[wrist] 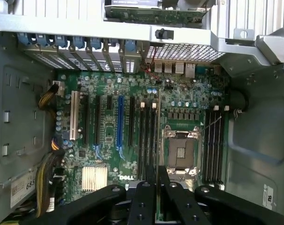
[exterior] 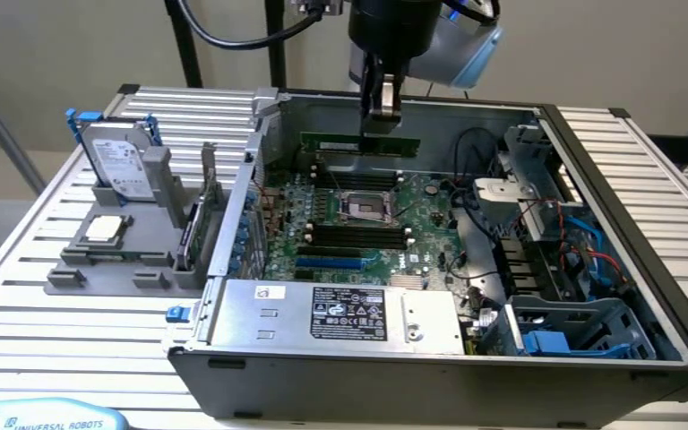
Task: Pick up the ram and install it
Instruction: 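Pick up the ram and move it above insertion slot, then insert the ram into the slot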
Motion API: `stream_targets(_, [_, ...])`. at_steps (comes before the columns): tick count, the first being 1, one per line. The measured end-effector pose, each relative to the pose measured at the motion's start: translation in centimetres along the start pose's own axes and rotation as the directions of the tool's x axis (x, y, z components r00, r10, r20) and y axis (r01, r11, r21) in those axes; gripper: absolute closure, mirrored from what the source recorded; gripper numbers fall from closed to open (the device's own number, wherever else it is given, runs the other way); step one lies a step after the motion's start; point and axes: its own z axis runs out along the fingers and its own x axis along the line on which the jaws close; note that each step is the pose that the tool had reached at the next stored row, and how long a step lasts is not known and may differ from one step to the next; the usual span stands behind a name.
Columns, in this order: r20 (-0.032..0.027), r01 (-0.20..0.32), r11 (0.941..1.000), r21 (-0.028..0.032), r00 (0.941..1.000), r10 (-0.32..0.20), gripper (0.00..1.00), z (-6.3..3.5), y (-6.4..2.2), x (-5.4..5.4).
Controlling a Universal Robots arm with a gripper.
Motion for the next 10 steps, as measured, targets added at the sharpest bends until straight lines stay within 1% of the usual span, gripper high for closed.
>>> stream_targets(4, [0.0009,-0.026,0.9997,0.0019,0.9997,0.026,0.86,0.46,-0.28,-0.03])
stream_targets(10, [0.0011,-0.026,0.9997,0.002,0.9997,0.026,0.86,0.48,-0.29,-0.02])
